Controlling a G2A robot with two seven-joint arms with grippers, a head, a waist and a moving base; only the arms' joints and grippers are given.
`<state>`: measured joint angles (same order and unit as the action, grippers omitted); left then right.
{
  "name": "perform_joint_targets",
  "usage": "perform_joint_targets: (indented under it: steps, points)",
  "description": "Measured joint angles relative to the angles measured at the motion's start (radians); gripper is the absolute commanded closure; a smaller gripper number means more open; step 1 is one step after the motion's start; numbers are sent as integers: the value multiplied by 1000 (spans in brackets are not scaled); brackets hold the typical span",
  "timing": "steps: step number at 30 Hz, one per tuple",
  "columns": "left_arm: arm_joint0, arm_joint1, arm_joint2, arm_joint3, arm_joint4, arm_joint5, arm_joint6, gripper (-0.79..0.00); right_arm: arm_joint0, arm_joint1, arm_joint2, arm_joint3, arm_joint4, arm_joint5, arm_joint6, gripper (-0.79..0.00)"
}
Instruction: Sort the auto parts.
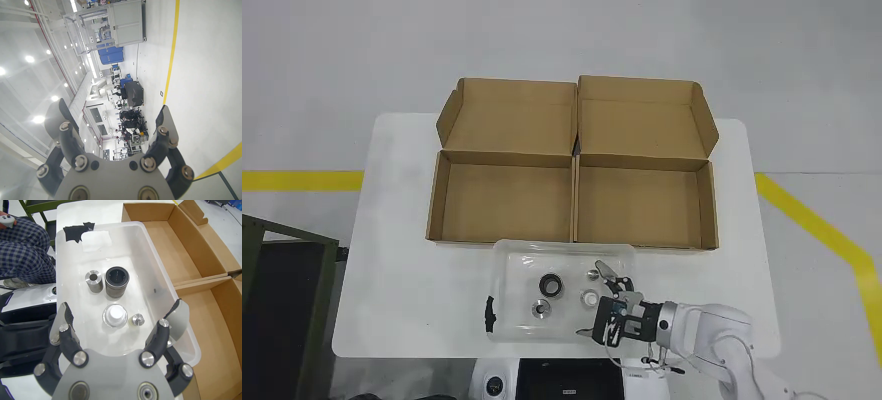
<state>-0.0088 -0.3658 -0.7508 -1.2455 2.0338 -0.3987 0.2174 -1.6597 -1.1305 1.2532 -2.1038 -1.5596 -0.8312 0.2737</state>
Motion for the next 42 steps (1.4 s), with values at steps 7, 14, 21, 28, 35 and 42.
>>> perform_joint_targets:
  steps: [7, 14, 21, 28, 35, 42]
  points:
    - [0, 0, 0, 0, 0, 0, 0, -785, 11, 5, -13, 23, 2, 5, 19, -720]
    - [0, 0, 0, 0, 0, 0, 0, -785, 17, 10, -20, 40, 7, 8, 31, -557]
    - [0, 0, 0, 0, 0, 0, 0, -785, 29, 15, -28, 52, 16, 8, 38, -369]
    - [0, 0, 0, 0, 0, 0, 0, -785, 39, 20, -31, 62, 26, 18, 45, -249]
    - [0, 0, 0, 0, 0, 0, 0, -785, 33, 27, -25, 52, 29, 14, 32, 0]
    - [0, 0, 0, 0, 0, 0, 0, -785, 29, 34, -15, 43, 64, -9, -28, 0]
